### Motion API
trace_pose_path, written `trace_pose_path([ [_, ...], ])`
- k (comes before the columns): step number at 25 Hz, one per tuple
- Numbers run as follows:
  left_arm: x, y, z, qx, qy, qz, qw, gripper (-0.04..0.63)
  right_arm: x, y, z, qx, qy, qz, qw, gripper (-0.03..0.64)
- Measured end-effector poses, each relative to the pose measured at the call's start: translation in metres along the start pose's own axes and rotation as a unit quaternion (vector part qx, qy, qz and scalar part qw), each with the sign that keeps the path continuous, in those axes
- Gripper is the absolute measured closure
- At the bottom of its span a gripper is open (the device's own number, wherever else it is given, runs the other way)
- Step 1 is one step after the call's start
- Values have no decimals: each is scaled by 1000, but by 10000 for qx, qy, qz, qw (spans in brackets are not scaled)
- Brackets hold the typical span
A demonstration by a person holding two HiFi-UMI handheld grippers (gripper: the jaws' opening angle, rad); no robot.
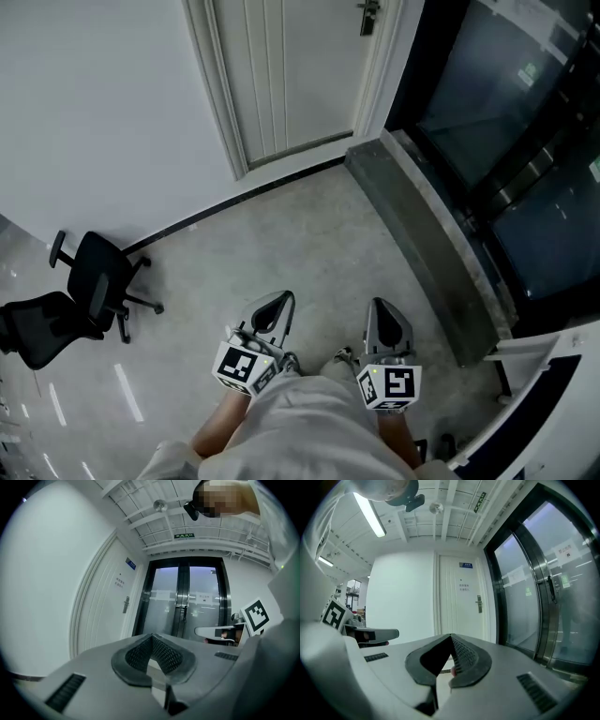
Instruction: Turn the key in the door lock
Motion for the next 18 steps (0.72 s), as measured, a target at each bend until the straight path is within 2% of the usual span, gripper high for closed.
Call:
trace_pose_path([
  [6,21,4,-11,107,-123,-98,9998,592,11,6,13,157,15,121,9998,617],
  [10,43,0,-35,-111,-416,-4,9991,592,35,5,23,139,-164,95,9997,617],
  [13,65,-3,-57,-239,-621,-26,9978,592,62,1,29,96,-136,117,9998,617],
  [18,89,-3,-80,-142,-315,-158,9993,592,104,-3,33,94,119,-56,9999,617],
])
Point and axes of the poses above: the fingertips, and each gripper's own axes: z backward along the fingers, x to its right, y out of its top, the point moved 10 cm from there along z, backward along the fingers, and after that the axes turned 9 degrees about -y, right-handed, at the moved point
